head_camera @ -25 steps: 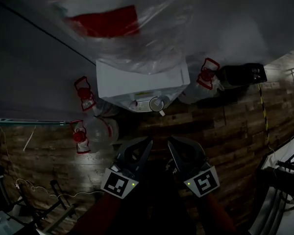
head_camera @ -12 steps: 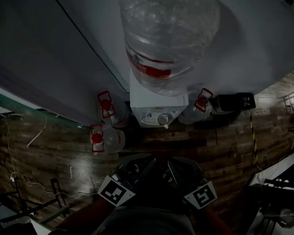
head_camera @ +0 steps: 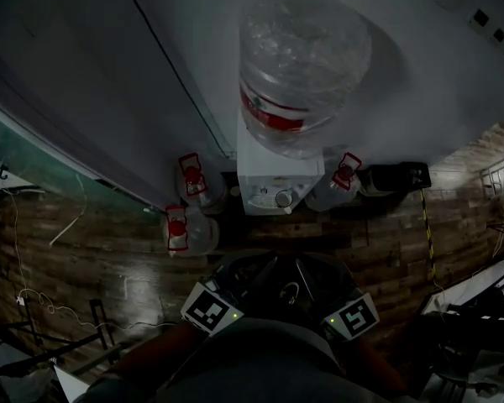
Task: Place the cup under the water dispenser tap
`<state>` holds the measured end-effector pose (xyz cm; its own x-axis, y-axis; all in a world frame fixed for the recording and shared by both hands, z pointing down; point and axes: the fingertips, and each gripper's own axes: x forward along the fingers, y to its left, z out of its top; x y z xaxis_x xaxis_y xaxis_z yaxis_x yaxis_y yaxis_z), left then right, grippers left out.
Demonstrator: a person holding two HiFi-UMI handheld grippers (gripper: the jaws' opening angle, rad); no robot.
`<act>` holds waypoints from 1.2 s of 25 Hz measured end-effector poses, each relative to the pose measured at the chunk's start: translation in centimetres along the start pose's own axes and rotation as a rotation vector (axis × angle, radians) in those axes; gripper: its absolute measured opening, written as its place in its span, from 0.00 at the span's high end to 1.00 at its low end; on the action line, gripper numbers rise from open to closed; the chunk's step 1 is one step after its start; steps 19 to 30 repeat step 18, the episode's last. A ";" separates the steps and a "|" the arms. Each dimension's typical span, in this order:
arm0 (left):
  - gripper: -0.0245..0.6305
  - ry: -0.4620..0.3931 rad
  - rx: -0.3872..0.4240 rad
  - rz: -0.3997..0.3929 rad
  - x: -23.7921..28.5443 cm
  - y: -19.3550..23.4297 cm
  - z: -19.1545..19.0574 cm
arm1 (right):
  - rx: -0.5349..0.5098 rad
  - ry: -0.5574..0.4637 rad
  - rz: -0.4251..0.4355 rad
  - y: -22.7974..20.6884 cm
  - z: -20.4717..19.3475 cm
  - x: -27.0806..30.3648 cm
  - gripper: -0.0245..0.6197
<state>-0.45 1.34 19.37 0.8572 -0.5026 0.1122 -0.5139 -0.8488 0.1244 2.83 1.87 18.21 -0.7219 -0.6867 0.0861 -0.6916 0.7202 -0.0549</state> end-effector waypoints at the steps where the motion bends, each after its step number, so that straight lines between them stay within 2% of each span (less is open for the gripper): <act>1: 0.95 -0.003 0.000 -0.001 -0.2 0.0 0.0 | -0.009 -0.005 -0.001 0.1 0.3 0.0 0.94; 11: 0.95 -0.015 0.013 -0.027 -0.8 -0.2 0.9 | -0.045 -0.013 -0.005 0.8 1.2 0.3 0.94; 30: 0.95 -0.020 0.020 -0.025 -0.5 0.1 1.5 | -0.052 -0.010 0.006 0.9 1.4 0.7 0.94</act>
